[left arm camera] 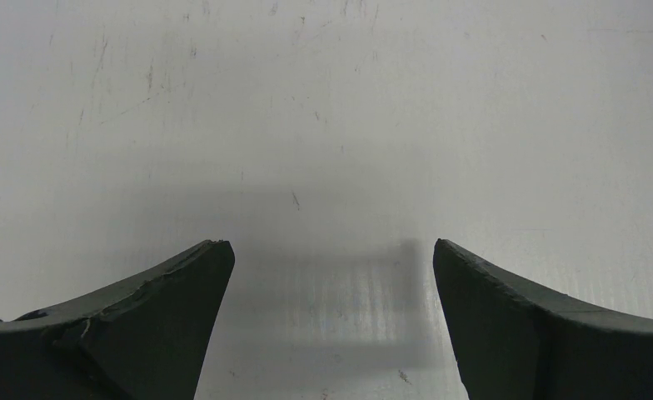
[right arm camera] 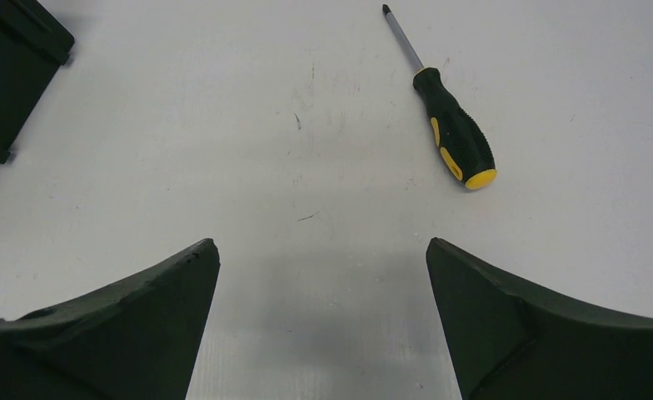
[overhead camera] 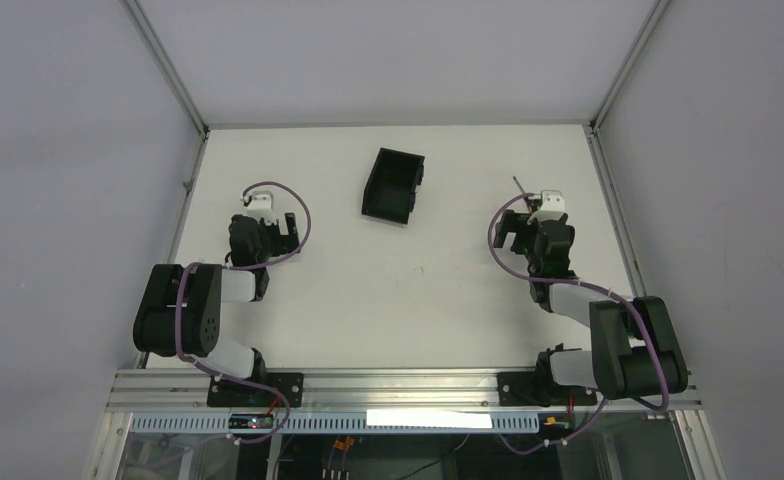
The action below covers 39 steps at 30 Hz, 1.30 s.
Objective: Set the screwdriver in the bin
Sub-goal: Pick up the screwdriver from the center of the board.
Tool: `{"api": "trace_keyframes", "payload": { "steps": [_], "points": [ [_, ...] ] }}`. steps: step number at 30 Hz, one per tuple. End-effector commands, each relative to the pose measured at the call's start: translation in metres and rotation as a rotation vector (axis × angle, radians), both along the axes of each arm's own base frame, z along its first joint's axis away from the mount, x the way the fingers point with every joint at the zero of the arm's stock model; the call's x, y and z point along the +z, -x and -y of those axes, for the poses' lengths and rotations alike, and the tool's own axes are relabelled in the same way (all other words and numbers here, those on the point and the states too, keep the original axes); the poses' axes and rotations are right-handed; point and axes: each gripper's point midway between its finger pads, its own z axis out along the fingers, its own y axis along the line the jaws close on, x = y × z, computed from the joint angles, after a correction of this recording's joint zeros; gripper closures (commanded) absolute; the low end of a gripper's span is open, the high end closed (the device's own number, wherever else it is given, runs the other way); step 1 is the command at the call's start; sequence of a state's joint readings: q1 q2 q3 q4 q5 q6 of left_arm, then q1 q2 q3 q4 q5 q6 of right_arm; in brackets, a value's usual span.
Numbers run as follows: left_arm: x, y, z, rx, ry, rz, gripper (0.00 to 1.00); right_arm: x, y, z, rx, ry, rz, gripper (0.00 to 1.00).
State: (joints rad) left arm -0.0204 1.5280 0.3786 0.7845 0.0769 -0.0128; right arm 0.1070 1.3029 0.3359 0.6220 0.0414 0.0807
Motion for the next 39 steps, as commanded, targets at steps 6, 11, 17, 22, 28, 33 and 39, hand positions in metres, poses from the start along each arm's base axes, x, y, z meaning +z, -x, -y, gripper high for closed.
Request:
{"api": "trace_keyframes", "payload": {
  "steps": [6,11,17,22,28,33,39],
  "points": [
    [0.014,-0.004,0.0,0.013,0.0,0.049,0.01,0.035,-0.011,0.004,-0.026,0.009,0.031,0.01],
    [0.014,-0.004,0.0,0.013,-0.001,0.048,0.01,0.073,-0.017,0.008,-0.048,0.023,0.007,0.01],
    [0.014,-0.004,0.0,0.012,0.0,0.049,0.01,0.139,-0.026,0.006,-0.032,0.045,0.048,0.01],
    [0.014,-0.004,0.0,0.012,0.0,0.049,0.01,0.193,-0.029,0.003,-0.008,0.055,0.06,0.01],
    [0.014,-0.004,0.0,0.012,0.0,0.049,0.01,0.256,-0.029,0.004,-0.005,0.068,0.108,0.01],
    [0.014,-0.004,0.0,0.012,0.0,0.049,0.01,0.304,-0.027,0.012,-0.046,0.07,0.182,0.01],
    [0.014,-0.004,0.0,0.013,-0.001,0.05,0.01,0.342,-0.022,0.017,-0.076,0.066,0.226,0.01]
  ]
}}
